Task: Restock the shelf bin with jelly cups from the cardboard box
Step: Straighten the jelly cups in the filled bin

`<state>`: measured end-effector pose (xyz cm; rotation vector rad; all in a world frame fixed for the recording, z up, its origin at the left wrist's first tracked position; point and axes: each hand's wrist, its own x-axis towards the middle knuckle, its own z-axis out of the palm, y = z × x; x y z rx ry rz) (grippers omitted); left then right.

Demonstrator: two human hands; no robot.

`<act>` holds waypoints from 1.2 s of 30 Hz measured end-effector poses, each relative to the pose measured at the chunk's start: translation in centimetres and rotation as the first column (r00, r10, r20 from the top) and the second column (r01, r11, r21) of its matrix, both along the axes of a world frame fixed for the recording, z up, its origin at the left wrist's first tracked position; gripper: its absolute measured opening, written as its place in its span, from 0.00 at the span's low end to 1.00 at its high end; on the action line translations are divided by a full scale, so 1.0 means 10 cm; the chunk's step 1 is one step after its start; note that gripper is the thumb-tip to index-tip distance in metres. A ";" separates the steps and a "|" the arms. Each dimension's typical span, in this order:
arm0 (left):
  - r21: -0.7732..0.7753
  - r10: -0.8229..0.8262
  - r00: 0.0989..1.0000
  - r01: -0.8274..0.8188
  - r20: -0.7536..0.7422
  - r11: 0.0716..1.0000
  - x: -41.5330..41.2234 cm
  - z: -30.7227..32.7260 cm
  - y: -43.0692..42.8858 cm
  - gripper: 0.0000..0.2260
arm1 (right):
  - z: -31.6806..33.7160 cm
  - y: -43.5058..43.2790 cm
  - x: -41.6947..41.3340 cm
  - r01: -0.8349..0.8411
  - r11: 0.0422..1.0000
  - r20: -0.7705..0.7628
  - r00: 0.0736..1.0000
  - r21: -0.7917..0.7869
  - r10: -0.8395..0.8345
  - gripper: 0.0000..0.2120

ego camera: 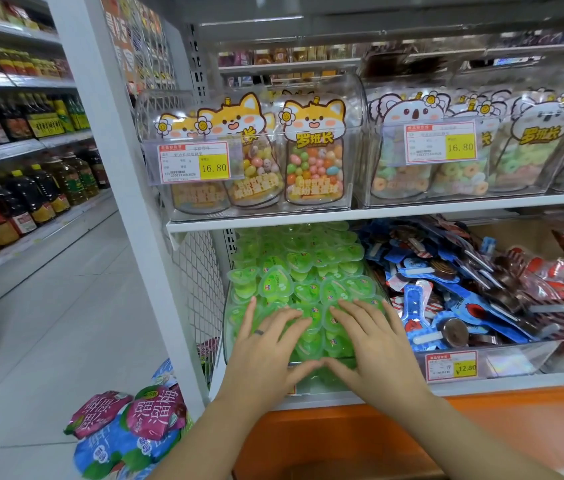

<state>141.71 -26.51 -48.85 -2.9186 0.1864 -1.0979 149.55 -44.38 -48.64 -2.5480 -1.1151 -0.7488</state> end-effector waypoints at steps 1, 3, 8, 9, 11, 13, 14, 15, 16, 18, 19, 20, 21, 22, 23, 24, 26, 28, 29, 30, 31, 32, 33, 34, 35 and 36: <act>0.011 -0.004 1.000 0.004 0.001 1.000 0.00 0.00 0.01 0.25 | 0.00 -0.01 0.01 -0.010 1.000 0.006 1.000 0.012 0.009 0.28; 0.020 -0.007 1.000 0.007 0.000 1.000 0.00 -0.01 0.02 0.24 | 0.01 -0.02 0.02 -0.029 0.999 0.033 0.999 0.028 0.028 0.24; 0.020 0.021 1.000 -0.021 -0.004 1.000 0.03 0.00 -0.01 0.24 | 0.01 -0.02 0.10 -0.054 0.998 0.112 0.992 0.031 0.051 0.23; 0.018 0.026 1.000 -0.026 -0.009 1.000 0.03 0.00 -0.01 0.24 | 0.01 -0.02 0.11 -0.055 0.998 0.114 0.992 0.026 0.052 0.24; 0.016 0.034 0.999 -0.034 -0.027 0.999 0.03 -0.01 -0.01 0.24 | 0.02 -0.03 0.11 -0.061 0.998 0.114 0.992 0.016 0.059 0.24; 0.013 0.037 0.999 -0.037 -0.030 0.999 0.04 -0.01 -0.01 0.24 | 0.02 -0.04 0.11 -0.068 0.998 0.105 0.992 0.010 0.067 0.23; 0.011 0.039 0.999 -0.039 -0.028 0.999 0.05 -0.01 -0.01 0.24 | 0.02 -0.05 0.11 -0.068 0.998 0.100 0.993 0.006 0.067 0.23; 0.011 0.043 0.999 -0.043 -0.025 0.999 0.05 -0.01 -0.01 0.24 | 0.02 -0.04 0.11 -0.067 0.998 0.097 0.993 0.003 0.066 0.23; 0.010 0.048 0.999 -0.048 -0.025 0.999 0.05 -0.01 -0.02 0.24 | 0.02 -0.04 0.10 -0.066 0.998 0.092 0.994 0.002 0.066 0.23; 0.009 0.057 0.998 -0.057 -0.024 0.998 0.05 0.00 -0.02 0.24 | 0.04 -0.04 0.09 -0.062 0.998 0.081 0.995 0.005 0.061 0.21; 0.010 0.060 0.998 -0.060 -0.024 0.998 0.05 0.00 -0.03 0.24 | 0.04 -0.04 0.08 -0.058 0.998 0.074 0.996 0.007 0.057 0.20; 0.012 0.061 0.998 -0.061 -0.022 0.998 0.04 0.00 -0.03 0.24 | 0.04 -0.04 0.08 -0.056 0.998 0.066 0.996 0.007 0.056 0.21; 0.016 0.060 0.998 -0.060 -0.021 0.998 0.04 0.00 -0.03 0.23 | 0.04 -0.04 0.07 -0.057 0.998 0.060 0.997 0.006 0.057 0.21; 0.021 0.059 0.998 -0.059 -0.021 0.998 0.03 0.00 -0.03 0.24 | 0.04 -0.05 0.07 -0.058 0.998 0.056 0.997 0.005 0.058 0.21; 0.026 0.059 0.998 -0.058 -0.020 0.998 0.02 0.00 -0.03 0.24 | 0.04 -0.05 0.06 -0.060 0.998 0.052 0.997 0.004 0.059 0.21; 0.032 0.059 0.998 -0.058 -0.021 0.998 0.02 0.01 -0.03 0.24 | 0.04 -0.05 0.06 -0.060 0.998 0.049 0.997 0.003 0.060 0.21; 0.043 0.063 0.998 -0.062 -0.026 0.997 0.02 0.01 -0.03 0.25 | 0.04 -0.05 0.06 -0.058 0.998 0.043 0.997 0.003 0.058 0.22; 0.048 0.063 0.997 -0.062 -0.032 0.997 0.01 0.02 -0.03 0.25 | 0.04 -0.04 0.06 -0.059 0.998 0.036 0.998 0.009 0.059 0.22; 0.051 0.063 0.997 -0.061 -0.036 0.997 0.01 0.02 -0.03 0.26 | 0.05 -0.04 0.06 -0.060 0.998 0.034 0.998 0.013 0.060 0.22; 0.053 0.064 0.997 -0.062 -0.039 0.997 0.01 0.02 -0.03 0.26 | 0.05 -0.04 0.06 -0.062 0.998 0.033 0.998 0.016 0.061 0.22; 0.056 0.066 0.997 -0.064 -0.041 0.996 0.01 0.03 -0.03 0.26 | 0.05 -0.04 0.05 -0.064 0.998 0.033 0.997 0.019 0.063 0.22; 0.058 0.067 0.997 -0.064 -0.043 0.996 0.00 0.03 -0.03 0.26 | 0.06 -0.04 0.05 -0.066 0.998 0.033 0.997 0.021 0.065 0.22; 0.057 0.067 0.997 -0.064 -0.045 0.996 0.00 0.03 -0.03 0.26 | 0.06 -0.05 0.05 -0.070 0.997 0.035 0.997 0.024 0.069 0.22; 0.056 0.068 0.997 -0.065 -0.048 0.996 0.00 0.03 -0.03 0.26 | 0.07 -0.05 0.04 -0.075 0.997 0.037 0.997 0.030 0.074 0.22; 0.054 0.068 0.997 -0.065 -0.049 0.996 -0.01 0.04 -0.03 0.26 | 0.08 -0.05 0.04 -0.084 0.996 0.041 0.996 0.044 0.082 0.22; 0.050 0.066 0.997 -0.064 -0.040 0.997 -0.02 0.04 -0.03 0.26 | 0.09 -0.06 0.03 -0.097 0.993 0.048 0.994 0.067 0.094 0.21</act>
